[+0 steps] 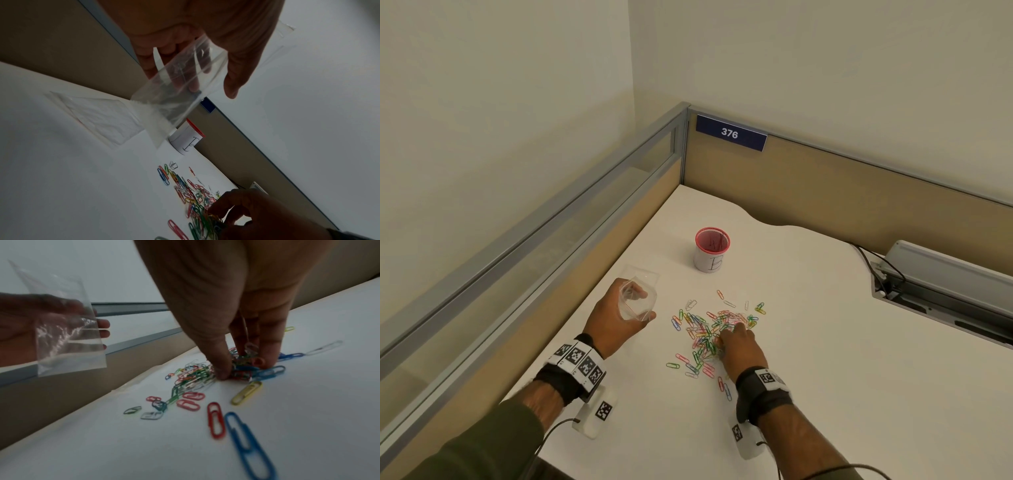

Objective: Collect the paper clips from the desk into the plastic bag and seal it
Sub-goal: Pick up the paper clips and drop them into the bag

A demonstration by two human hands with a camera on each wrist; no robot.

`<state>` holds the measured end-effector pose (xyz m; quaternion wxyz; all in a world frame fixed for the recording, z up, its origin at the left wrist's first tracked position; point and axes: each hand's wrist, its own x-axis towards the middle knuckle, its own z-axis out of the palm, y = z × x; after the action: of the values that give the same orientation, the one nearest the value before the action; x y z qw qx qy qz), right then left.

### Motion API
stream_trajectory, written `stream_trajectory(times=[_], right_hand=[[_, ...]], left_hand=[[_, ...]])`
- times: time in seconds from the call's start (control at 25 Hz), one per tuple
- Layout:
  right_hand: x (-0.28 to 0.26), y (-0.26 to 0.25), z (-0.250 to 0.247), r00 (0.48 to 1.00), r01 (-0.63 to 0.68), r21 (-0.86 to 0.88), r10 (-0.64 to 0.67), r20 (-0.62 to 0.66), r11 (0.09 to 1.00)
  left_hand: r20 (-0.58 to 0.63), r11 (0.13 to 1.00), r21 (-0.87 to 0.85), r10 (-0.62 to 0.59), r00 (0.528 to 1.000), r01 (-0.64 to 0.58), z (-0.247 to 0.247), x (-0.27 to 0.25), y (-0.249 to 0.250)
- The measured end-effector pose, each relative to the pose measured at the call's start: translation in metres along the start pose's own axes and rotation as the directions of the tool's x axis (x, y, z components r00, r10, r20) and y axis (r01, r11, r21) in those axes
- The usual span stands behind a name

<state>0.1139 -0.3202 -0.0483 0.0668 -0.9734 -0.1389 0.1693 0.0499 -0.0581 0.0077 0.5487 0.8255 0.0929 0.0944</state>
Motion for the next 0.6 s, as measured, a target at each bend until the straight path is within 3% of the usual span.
stream_trajectory(times=[0.2, 0.36, 0.6], right_hand=[[0.011, 0.002, -0.009, 0.998, 0.022, 0.041, -0.019, -0.067, 0.999], [0.013, 0.008, -0.028, 0.991, -0.060, 0.264, 0.089, -0.099, 0.963], [-0.004, 0.005, -0.084, 0.966, 0.012, 0.687, 0.170, -0.197, 0.727]], left_hand=[[0.004, 0.999, 0.040, 0.005, 1.000, -0.005, 0.003, 0.002, 0.004], [0.010, 0.998, 0.061, -0.006, 1.000, 0.005, 0.005, 0.006, 0.006], [0.028, 0.996, 0.088, -0.032, 0.999, 0.029, 0.014, 0.012, 0.011]])
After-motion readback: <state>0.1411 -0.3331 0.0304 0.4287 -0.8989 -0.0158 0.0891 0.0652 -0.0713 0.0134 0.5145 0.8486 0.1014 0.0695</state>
